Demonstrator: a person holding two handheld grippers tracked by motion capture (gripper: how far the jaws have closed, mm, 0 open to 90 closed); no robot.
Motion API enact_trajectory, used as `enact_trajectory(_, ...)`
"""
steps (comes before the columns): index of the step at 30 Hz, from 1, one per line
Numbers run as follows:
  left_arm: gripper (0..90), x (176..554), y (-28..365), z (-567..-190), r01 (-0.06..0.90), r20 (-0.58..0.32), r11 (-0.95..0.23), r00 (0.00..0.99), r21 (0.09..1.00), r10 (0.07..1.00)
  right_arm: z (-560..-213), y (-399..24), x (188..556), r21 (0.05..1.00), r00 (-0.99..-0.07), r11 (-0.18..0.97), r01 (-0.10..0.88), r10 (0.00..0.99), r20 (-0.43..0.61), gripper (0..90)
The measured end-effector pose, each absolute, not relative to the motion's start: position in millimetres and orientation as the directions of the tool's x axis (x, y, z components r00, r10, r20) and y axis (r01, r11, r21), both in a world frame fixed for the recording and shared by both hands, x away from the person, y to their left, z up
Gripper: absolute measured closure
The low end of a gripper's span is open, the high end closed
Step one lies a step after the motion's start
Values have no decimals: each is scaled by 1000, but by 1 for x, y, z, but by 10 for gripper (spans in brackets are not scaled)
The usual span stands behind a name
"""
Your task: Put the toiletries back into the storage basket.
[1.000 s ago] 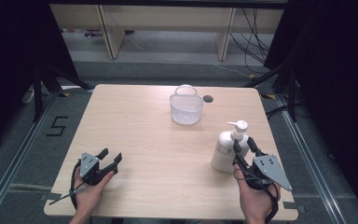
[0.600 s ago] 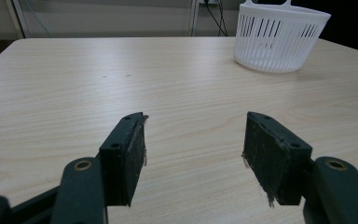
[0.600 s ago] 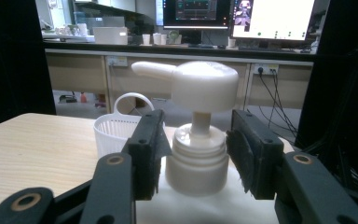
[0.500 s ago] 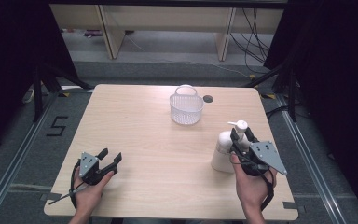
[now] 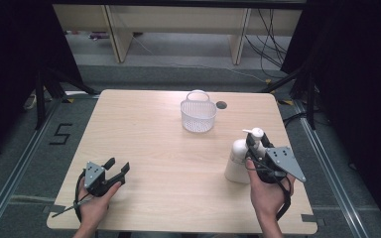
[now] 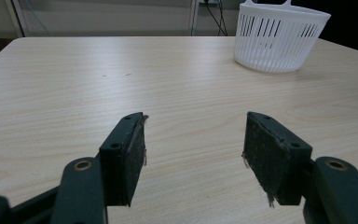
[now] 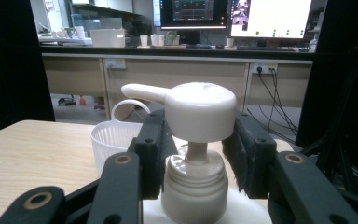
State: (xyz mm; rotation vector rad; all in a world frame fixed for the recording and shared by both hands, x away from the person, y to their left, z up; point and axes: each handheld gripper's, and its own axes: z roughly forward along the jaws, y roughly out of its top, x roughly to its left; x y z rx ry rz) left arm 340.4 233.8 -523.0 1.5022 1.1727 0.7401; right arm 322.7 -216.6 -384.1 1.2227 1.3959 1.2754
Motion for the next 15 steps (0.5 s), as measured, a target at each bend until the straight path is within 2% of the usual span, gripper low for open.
enact_trajectory(15,380,340,234,-523,292,-125,23,334,956,934,-384,-215,323,997,-187,18,69,982,-4,605)
